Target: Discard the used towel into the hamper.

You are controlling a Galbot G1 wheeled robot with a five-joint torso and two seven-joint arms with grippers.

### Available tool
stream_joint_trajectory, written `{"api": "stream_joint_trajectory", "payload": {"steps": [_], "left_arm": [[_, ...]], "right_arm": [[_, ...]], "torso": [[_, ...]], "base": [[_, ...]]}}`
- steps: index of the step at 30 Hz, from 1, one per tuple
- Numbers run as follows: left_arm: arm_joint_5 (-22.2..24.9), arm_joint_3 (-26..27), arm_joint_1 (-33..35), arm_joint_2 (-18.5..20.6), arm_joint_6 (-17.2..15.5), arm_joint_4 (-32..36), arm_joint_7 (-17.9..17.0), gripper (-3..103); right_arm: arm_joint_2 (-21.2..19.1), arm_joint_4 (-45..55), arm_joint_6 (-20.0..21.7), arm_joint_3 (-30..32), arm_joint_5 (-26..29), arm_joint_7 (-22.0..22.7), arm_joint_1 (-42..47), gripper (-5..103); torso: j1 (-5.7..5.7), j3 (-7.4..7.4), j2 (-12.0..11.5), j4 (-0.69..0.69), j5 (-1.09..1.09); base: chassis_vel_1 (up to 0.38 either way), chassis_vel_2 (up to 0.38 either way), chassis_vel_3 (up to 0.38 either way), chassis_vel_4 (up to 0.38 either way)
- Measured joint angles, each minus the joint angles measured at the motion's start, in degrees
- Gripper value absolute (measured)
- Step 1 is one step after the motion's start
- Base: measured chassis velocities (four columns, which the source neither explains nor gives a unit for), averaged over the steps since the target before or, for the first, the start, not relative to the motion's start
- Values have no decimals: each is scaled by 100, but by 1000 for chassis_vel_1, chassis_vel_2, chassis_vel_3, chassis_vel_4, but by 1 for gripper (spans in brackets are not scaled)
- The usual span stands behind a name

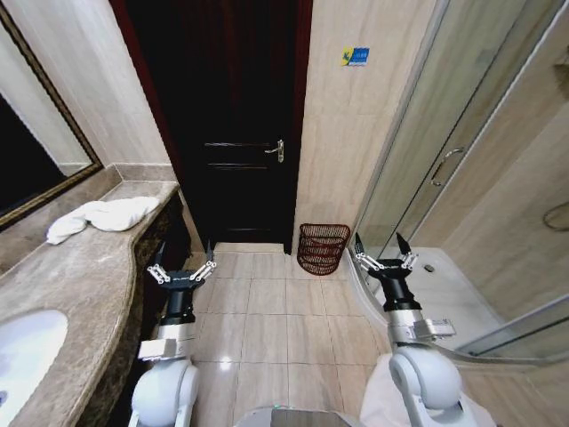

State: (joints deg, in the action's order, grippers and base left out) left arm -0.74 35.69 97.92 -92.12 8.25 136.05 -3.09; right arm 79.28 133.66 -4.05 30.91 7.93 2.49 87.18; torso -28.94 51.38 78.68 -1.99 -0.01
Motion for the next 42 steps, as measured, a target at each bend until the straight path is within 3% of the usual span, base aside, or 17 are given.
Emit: {"api": "stream_joint_trajectory", "payload": {"steps": [7, 10, 15, 24, 42], "left_arm": [[351, -144, 282, 89, -525, 224, 497, 100], [905, -335, 518, 338, -1483, 620, 606, 100], [913, -134, 491, 441, -1764, 633, 695, 100], [812, -195, 405, 187, -1845, 563, 704, 100], [668, -235, 250, 41, -1385, 251, 720, 100]], "right_arm": [[-4, 16, 159, 21, 53, -25, 18, 100], [1, -34, 218, -8, 61, -16, 15, 100], [117, -74, 342, -40, 42, 57, 80, 100], [133, -31, 487, -15, 38, 115, 130, 100], [135, -31, 551, -52, 157, 121, 124, 100]], "torso": [[0, 0, 0, 0, -1], [1, 0, 0, 0, 2], [0, 0, 0, 0, 0], [0, 0, 0, 1, 1], [0, 0, 0, 0, 1]], "base": [[0, 0, 0, 0], [0, 0, 0, 0], [0, 0, 0, 0], [0, 0, 0, 0], [-17, 19, 18, -20]]}}
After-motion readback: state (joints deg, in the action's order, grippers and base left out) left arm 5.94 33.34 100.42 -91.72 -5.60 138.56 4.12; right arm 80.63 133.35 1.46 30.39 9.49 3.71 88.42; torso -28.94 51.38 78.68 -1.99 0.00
